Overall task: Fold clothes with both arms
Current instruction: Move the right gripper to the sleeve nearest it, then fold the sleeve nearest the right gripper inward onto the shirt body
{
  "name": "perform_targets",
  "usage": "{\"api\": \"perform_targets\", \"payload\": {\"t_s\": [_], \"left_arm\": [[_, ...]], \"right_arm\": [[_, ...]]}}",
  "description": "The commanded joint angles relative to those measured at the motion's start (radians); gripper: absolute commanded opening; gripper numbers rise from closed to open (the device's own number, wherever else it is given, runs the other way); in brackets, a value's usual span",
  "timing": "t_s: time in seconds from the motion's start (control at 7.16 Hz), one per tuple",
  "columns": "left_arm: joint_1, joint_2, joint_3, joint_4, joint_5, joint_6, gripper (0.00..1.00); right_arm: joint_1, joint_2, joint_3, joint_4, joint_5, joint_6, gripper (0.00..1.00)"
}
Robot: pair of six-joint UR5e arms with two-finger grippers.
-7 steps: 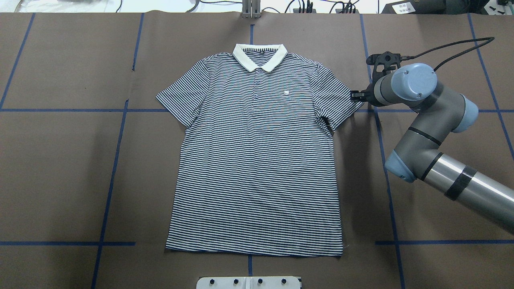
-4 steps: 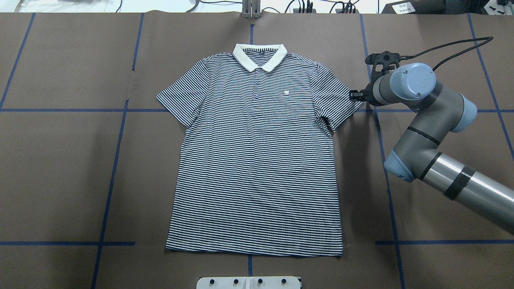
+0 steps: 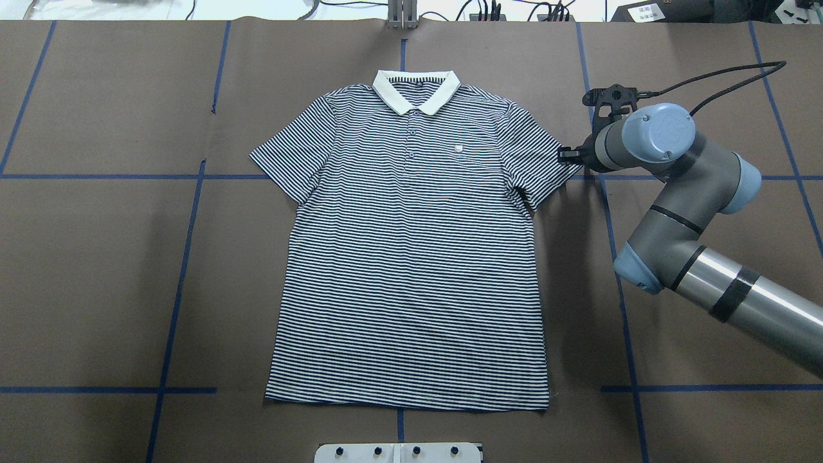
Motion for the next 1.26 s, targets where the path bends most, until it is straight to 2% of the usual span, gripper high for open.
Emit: {"api": "perform_targets", "payload": {"t_s": [0.0,0.14,0.7,0.98,1.12], "left_arm": [[0.001,0.000,0.000,0.000,0.000,0.000,1.00],[-0.001,0.002,0.000,0.000,0.000,0.000,1.00],[-0.001,0.000,0.001,0.000,0.000,0.000,1.00],[-0.001,0.000,0.001,0.000,0.001,0.000,1.00],[-0.001,0.000,0.001,0.000,0.001,0.000,1.00]], "right_arm": [[-0.001,-0.001,0.000,0.000,0.000,0.001,0.21],[-0.001,0.000,0.001,0.000,0.000,0.003,0.00],[0.007,0.043,0.050,-0.034,0.002,0.029,0.00],[-0.006,0.168,0.106,-0.264,-0.029,0.134,0.00],[-0.042,0.254,0.095,-0.355,-0.091,0.197,0.00]]}}
